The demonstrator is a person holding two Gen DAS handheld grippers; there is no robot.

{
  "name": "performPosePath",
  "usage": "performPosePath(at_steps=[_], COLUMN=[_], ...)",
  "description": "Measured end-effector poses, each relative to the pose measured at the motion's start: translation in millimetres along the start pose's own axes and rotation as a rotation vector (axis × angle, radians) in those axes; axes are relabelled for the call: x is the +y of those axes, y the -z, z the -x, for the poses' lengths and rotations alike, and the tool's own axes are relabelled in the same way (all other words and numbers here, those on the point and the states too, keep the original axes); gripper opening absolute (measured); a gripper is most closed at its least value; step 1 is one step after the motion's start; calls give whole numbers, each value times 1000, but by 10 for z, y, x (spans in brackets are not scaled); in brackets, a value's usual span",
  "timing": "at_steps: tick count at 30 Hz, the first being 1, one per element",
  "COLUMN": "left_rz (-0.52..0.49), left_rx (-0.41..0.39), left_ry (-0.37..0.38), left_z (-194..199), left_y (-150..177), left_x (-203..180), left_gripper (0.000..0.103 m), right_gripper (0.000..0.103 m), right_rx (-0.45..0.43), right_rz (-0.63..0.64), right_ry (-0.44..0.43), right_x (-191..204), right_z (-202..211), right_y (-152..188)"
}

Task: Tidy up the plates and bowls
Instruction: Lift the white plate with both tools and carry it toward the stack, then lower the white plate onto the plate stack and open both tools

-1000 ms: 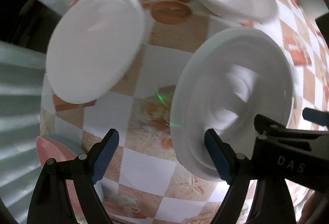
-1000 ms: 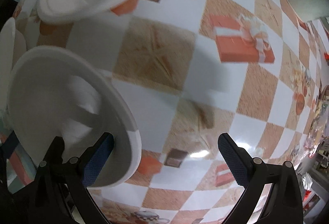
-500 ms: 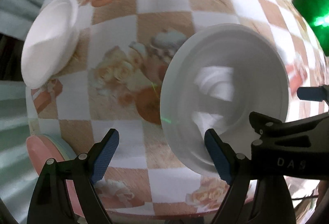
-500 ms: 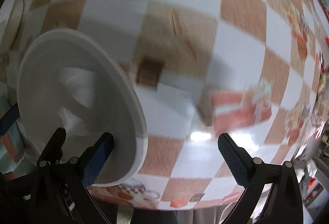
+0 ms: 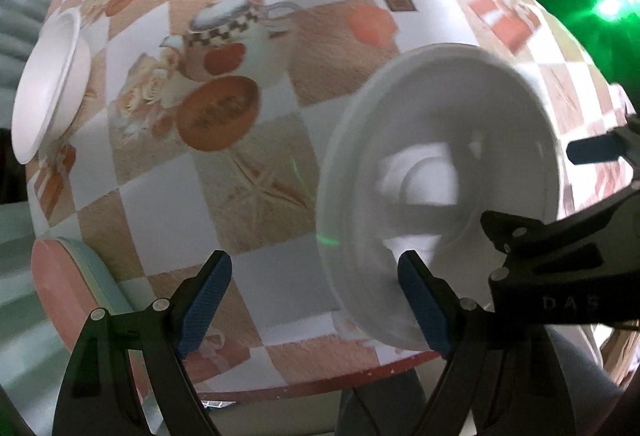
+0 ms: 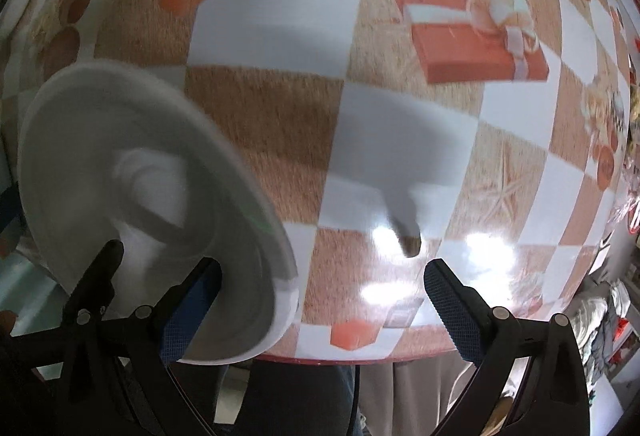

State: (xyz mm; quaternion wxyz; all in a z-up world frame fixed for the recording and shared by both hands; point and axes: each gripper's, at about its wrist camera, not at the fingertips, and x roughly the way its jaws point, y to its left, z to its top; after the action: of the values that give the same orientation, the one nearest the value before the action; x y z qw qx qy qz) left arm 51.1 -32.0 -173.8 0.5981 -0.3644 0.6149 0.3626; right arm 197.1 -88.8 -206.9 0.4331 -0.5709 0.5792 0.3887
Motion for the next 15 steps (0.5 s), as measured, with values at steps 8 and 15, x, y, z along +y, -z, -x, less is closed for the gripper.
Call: performPosePath(at_steps=[8, 15], left_rz=[0, 166], left_rx=[-82, -135], left_ry=[32, 103], left_z=[307, 649], left_y=[214, 224], left_x=[45, 431], left_gripper=[103, 103], right_gripper=[102, 102], right_rx=[-146, -251], right_rz=[-59, -66], right_ry=[-97, -100], right_x=[-419, -639], right_z=[413, 868], right_y=[13, 6])
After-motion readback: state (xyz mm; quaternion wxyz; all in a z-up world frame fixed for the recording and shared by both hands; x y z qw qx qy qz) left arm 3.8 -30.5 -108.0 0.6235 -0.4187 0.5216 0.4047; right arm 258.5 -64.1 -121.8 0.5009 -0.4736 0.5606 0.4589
